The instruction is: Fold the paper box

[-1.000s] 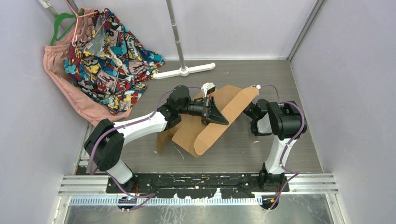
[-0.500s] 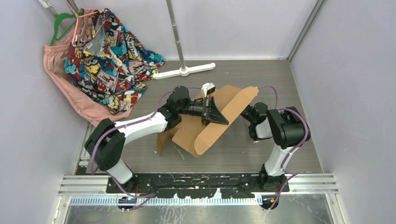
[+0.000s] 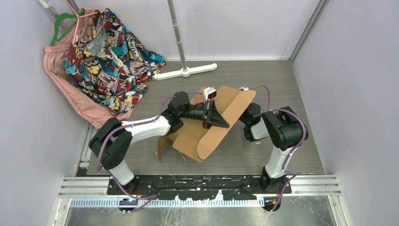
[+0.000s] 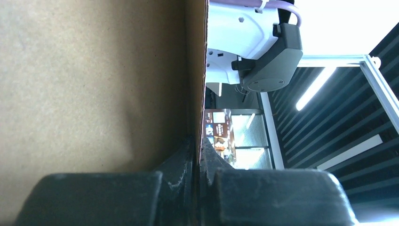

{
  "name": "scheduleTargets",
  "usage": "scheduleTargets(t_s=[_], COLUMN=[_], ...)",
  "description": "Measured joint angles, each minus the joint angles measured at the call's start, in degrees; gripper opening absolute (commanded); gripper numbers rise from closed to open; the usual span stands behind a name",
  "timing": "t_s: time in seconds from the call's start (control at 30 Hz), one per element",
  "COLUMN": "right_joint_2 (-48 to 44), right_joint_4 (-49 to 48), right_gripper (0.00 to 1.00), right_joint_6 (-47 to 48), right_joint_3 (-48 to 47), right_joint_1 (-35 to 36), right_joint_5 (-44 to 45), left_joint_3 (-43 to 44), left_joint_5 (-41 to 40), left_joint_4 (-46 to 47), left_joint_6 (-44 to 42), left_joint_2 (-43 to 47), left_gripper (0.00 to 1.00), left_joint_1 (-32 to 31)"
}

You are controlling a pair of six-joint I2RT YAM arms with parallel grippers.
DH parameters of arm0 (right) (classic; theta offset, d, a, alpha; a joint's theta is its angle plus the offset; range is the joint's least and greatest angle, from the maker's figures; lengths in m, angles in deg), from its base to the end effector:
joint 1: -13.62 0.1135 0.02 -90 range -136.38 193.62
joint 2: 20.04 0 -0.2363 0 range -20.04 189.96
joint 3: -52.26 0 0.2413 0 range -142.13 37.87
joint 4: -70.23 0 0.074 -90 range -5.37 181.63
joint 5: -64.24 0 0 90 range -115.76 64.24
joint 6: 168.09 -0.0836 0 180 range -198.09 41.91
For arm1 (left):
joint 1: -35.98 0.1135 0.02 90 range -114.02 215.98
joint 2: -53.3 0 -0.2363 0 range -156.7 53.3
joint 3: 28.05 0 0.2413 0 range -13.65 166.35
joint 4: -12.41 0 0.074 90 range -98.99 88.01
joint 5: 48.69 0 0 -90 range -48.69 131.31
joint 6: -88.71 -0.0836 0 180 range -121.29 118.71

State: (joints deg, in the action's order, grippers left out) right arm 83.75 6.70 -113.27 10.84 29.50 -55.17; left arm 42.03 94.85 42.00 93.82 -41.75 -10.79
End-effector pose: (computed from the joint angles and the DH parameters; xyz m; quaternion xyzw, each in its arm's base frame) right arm 0.3110 0.1312 0.1322 -0.0653 0.6978 0.4581 0.5468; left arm 0.2132 -0.3250 0.2570 -0.0542 -0.6878 0.7200 0.0743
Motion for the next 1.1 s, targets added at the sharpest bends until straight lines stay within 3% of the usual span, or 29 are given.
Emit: scheduleTargets(t_s=[0.57,1.1], right_joint_2=[5.4,10.3], right_joint_4=[-0.1,-0.1], right_gripper=[0.78,0.78], right_joint_6=[2.4,-1.2], right_joint_3=[-5.8,-11.8], right_joint_1=[3.5,4.3], right_joint_5=[0.1,-3.0], left_joint_3=[-4.5,-11.1], left_joint_5=[0.6,3.0], left_joint_4=[11.6,31.7], left_joint_6=[7.2,21.0], left_joint_2=[-1.1,-1.2], left_gripper=[0.05,0.05], left_joint_1=[1.4,14.3])
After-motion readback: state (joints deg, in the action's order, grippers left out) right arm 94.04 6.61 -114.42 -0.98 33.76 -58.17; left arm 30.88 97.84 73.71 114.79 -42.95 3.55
